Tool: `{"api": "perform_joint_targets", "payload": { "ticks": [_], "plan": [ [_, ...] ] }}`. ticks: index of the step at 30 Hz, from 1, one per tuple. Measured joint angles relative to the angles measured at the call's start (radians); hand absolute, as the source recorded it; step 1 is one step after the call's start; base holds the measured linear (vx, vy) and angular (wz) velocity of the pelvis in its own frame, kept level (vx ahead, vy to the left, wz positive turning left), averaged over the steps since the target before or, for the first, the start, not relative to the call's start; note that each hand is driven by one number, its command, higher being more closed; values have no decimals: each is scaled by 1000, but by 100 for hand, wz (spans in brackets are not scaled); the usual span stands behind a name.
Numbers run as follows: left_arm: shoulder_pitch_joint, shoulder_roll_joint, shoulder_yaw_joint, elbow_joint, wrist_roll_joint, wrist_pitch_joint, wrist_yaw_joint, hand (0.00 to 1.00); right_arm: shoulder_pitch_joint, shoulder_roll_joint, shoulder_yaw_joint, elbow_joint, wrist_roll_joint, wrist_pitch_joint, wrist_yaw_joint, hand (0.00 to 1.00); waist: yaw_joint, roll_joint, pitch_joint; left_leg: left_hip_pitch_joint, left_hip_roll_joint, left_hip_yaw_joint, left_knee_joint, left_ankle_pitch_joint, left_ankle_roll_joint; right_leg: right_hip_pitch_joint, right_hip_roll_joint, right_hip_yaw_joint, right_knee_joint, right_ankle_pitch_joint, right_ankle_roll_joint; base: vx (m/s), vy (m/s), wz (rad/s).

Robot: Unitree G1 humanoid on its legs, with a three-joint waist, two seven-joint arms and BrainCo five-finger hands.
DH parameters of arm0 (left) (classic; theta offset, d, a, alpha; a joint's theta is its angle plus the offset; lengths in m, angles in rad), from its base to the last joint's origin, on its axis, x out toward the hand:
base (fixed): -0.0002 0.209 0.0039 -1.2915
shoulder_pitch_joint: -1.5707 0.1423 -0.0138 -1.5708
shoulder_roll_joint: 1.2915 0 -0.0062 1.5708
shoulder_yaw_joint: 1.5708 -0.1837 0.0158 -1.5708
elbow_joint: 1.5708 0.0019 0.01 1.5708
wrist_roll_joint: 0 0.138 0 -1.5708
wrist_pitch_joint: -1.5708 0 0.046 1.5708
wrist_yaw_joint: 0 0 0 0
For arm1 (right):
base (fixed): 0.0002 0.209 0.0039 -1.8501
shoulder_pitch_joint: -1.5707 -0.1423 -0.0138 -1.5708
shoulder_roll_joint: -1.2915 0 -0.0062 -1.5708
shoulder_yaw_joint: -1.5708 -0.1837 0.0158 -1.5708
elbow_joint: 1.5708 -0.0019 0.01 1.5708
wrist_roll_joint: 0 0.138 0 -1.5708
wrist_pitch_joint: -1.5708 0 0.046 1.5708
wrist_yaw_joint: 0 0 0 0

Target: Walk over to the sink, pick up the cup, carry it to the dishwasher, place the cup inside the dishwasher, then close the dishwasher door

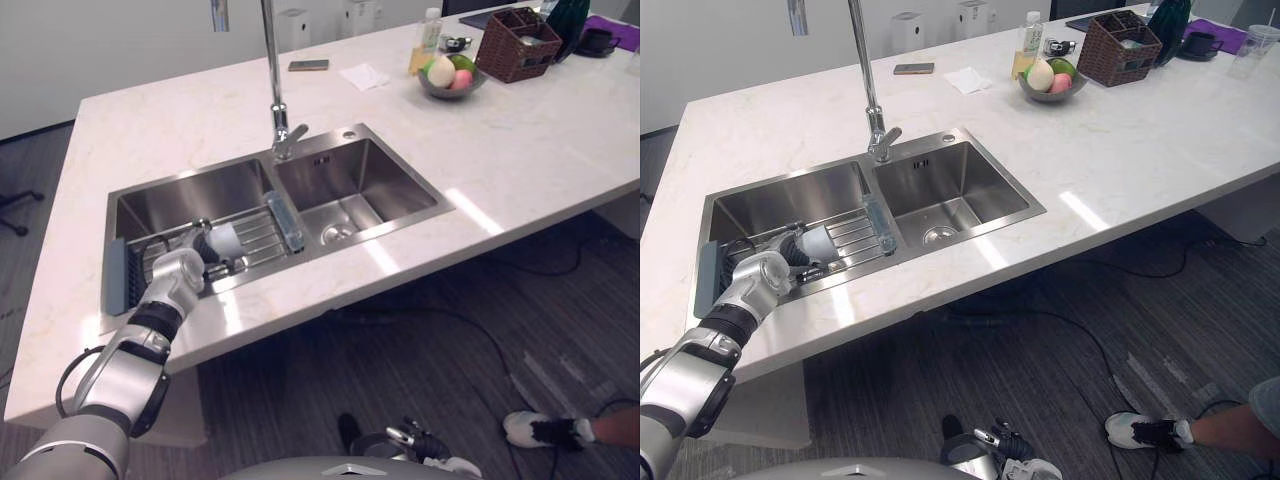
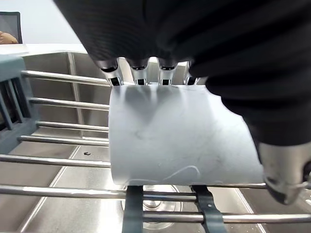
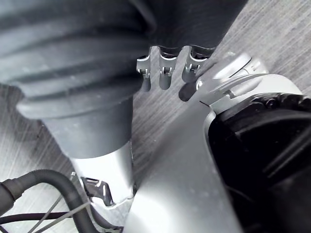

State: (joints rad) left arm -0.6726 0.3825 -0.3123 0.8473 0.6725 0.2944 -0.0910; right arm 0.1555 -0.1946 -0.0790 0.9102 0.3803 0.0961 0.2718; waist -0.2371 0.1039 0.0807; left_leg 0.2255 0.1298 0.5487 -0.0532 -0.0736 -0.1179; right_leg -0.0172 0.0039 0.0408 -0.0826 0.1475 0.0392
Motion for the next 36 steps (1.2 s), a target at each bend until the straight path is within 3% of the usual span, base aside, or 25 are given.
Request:
{"api": "perform_joint_targets", "payload": {
  "ticks": [15,26,27,36],
  "plan": [
    [22,-30,39,3,-27,37,10,0,0,-14,27,-69,-25,37,-34,0,-25,19,25,1,1,-1,2,-1,-1,2,0,1,-3,-5,1,-20,-11,0],
    [43,-50,36,7,-39,36,22,0,-2,-20,31,-73,-28,39,-39,0,-34,25,31,1,4,-14,18,-8,-2,18,-4,-6,-6,-11,7,-5,-4,2],
    [43,-50,36,7,-38,36,21,100,-3,-21,35,-73,-28,39,-41,0,-37,26,31,1,4,-19,19,-8,-2,18,-4,-9,-6,-11,7,-7,-10,6],
    [48,-49,33,3,-31,26,19,100,-12,-25,38,-75,-33,64,-49,0,-45,33,34,2,4,-29,20,-8,-2,23,-6,-16,-6,-11,6,-7,-9,3]
  ]
}}
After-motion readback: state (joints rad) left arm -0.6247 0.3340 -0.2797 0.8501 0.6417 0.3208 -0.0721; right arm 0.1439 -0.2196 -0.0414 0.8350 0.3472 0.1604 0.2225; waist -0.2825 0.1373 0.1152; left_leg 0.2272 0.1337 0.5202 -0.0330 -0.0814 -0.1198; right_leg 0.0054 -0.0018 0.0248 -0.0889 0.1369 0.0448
